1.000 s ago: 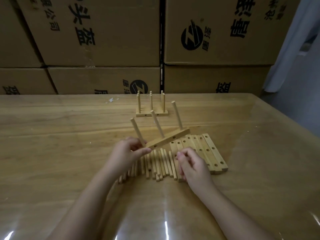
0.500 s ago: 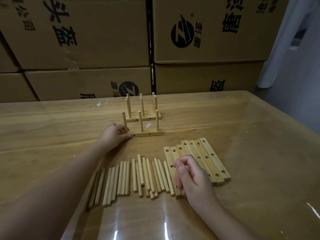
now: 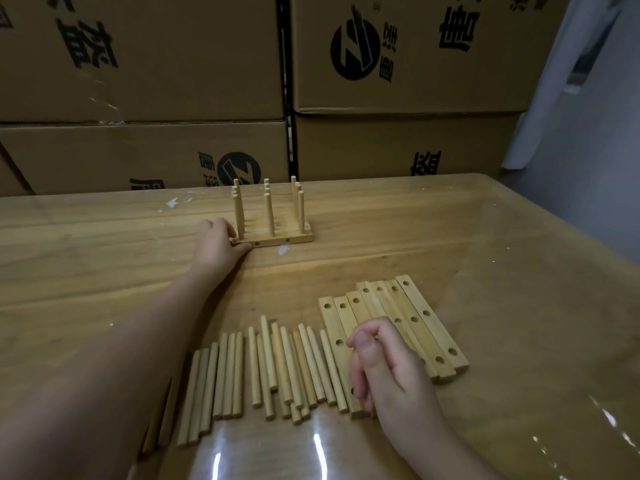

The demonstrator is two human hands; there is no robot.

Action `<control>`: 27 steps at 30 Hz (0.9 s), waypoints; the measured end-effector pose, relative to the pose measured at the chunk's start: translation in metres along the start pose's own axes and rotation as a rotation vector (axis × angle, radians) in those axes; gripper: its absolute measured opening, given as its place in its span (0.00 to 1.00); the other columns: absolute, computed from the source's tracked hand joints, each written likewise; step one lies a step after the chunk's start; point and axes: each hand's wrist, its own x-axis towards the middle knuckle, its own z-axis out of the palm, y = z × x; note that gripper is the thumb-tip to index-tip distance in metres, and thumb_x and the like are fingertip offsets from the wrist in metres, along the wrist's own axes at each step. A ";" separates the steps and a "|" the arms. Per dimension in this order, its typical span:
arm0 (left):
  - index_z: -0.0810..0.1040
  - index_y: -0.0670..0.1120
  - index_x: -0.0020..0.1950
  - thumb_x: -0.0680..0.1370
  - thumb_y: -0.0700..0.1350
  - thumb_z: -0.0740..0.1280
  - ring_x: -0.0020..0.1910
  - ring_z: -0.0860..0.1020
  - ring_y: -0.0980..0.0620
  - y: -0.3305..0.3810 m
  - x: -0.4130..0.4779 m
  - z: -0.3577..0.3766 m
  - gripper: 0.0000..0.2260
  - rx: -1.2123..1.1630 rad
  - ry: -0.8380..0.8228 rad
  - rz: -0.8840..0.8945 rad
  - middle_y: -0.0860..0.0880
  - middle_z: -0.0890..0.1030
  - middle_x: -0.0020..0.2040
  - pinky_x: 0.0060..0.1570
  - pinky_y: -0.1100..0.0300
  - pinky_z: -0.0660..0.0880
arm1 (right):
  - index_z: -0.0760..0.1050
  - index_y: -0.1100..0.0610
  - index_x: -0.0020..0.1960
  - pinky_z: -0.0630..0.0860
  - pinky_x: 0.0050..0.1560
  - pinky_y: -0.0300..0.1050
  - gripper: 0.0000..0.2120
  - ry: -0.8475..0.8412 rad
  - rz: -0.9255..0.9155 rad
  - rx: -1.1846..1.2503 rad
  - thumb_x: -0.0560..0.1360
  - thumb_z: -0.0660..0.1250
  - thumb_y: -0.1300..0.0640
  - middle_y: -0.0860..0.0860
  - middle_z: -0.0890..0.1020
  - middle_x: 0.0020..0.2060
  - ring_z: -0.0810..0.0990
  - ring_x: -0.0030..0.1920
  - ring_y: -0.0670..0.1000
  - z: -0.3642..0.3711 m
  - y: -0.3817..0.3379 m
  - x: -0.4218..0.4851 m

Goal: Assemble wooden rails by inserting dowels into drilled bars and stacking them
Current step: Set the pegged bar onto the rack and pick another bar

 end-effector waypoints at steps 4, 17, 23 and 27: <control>0.71 0.50 0.43 0.74 0.49 0.71 0.40 0.74 0.52 -0.002 0.001 0.001 0.10 0.022 -0.018 -0.009 0.49 0.70 0.50 0.37 0.63 0.69 | 0.69 0.43 0.42 0.69 0.31 0.37 0.12 -0.012 -0.013 -0.010 0.74 0.53 0.38 0.48 0.75 0.25 0.72 0.25 0.44 0.001 0.002 0.000; 0.75 0.52 0.49 0.78 0.40 0.64 0.49 0.76 0.59 0.056 -0.122 -0.044 0.07 -0.309 -0.074 0.135 0.51 0.74 0.56 0.44 0.68 0.72 | 0.69 0.46 0.40 0.69 0.27 0.56 0.09 -0.024 -0.026 -0.096 0.76 0.58 0.44 0.50 0.73 0.25 0.69 0.25 0.50 0.003 -0.004 -0.001; 0.73 0.51 0.50 0.79 0.42 0.63 0.28 0.78 0.56 0.095 -0.235 -0.039 0.04 -0.784 -0.287 -0.062 0.50 0.81 0.39 0.24 0.65 0.71 | 0.70 0.47 0.40 0.70 0.27 0.50 0.09 -0.003 -0.055 -0.131 0.78 0.60 0.55 0.45 0.75 0.25 0.70 0.24 0.45 0.001 -0.004 -0.003; 0.75 0.51 0.48 0.80 0.43 0.63 0.27 0.78 0.56 0.087 -0.274 -0.036 0.04 -0.685 -0.296 0.054 0.52 0.82 0.36 0.25 0.63 0.72 | 0.70 0.47 0.40 0.72 0.27 0.42 0.09 0.014 -0.057 -0.148 0.78 0.61 0.56 0.47 0.76 0.26 0.73 0.26 0.44 -0.001 -0.008 -0.004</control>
